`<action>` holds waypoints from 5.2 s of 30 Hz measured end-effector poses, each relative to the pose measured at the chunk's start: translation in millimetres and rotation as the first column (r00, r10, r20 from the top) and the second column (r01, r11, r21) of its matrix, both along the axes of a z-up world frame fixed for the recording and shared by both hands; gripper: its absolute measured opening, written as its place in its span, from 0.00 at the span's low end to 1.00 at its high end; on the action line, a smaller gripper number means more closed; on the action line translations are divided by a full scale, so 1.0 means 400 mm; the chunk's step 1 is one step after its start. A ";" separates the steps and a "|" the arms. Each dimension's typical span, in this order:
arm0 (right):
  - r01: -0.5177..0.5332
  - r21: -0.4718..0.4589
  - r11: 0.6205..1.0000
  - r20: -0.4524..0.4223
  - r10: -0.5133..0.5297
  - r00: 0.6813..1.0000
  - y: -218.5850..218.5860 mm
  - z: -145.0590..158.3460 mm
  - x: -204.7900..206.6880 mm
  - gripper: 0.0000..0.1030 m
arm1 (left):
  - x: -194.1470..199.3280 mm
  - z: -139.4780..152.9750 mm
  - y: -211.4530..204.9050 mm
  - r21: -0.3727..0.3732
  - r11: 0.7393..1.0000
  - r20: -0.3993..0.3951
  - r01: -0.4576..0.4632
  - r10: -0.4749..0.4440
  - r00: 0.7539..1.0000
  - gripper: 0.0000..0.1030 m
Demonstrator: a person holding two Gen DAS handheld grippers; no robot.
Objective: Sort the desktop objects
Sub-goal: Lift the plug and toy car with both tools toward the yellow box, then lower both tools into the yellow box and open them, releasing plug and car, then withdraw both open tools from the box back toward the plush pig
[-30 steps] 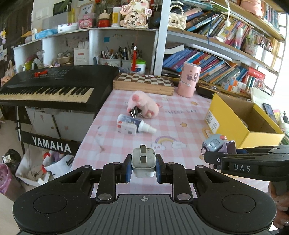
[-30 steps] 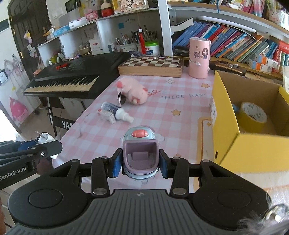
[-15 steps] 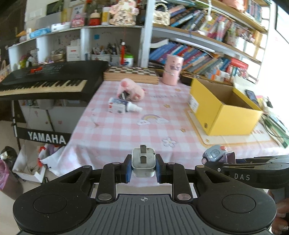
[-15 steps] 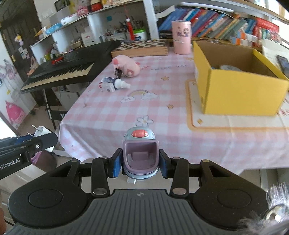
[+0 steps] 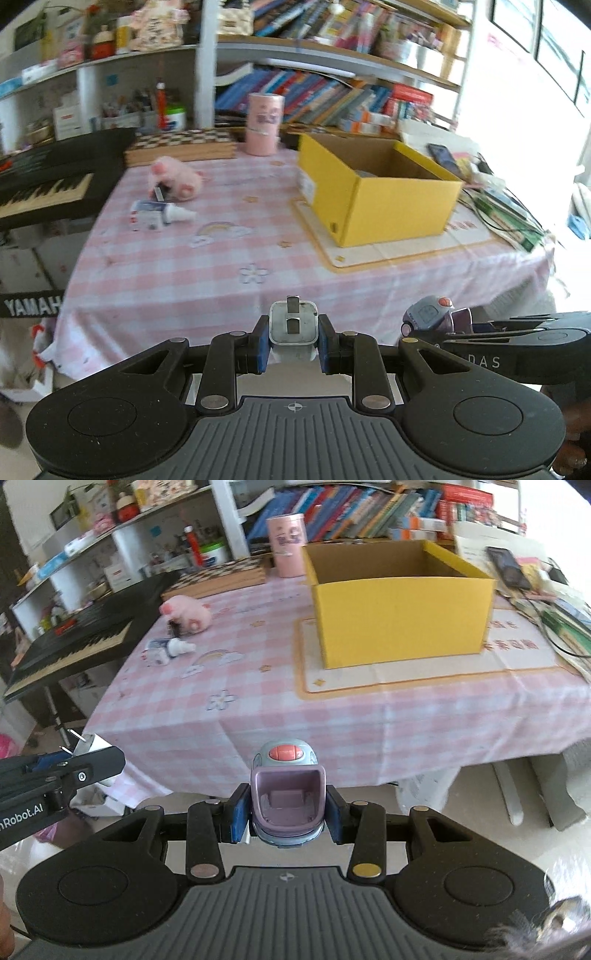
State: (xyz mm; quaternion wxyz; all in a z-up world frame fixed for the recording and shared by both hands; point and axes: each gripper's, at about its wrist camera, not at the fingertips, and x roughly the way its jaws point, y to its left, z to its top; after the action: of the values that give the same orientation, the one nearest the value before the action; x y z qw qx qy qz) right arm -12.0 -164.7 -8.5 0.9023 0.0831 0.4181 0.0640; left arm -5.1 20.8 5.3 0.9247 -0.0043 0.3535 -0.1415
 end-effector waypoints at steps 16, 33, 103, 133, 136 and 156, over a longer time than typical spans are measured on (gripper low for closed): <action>0.103 -0.049 0.993 -0.016 -0.104 0.994 -0.159 0.002 0.030 0.38 | 0.075 -0.013 -0.177 -0.018 0.990 -0.012 0.143 -0.143 0.990 0.23; 0.155 -0.067 0.986 -0.049 -0.159 0.986 -0.319 -0.005 0.111 0.38 | 0.192 -0.034 -0.343 -0.035 0.976 -0.052 0.216 -0.217 0.975 0.23; -0.585 -0.273 0.764 -0.136 0.571 0.810 -0.384 -0.005 0.830 0.50 | 0.709 -0.048 -0.557 0.179 0.982 -0.043 -0.061 0.070 0.997 0.48; -0.092 -0.084 0.992 0.211 0.108 0.971 -0.502 0.065 0.411 0.76 | 0.310 0.039 -0.451 0.120 0.919 0.133 -0.375 0.359 0.924 0.96; -0.108 -0.104 0.989 0.194 0.127 0.973 -0.486 0.048 0.369 0.80 | 0.282 0.021 -0.451 0.153 0.918 0.114 -0.365 0.351 0.930 0.96; -0.055 -0.112 0.992 0.075 0.064 0.995 -0.347 0.019 0.189 0.86 | 0.131 -0.003 -0.333 0.131 0.960 0.057 -0.249 0.243 0.968 0.99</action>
State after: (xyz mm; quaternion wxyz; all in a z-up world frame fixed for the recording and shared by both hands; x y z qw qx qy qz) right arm 63.5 -303.3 -0.9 0.9189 0.0184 0.3876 0.0710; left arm 47.1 -112.6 4.1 0.9401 0.0181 0.3403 -0.0010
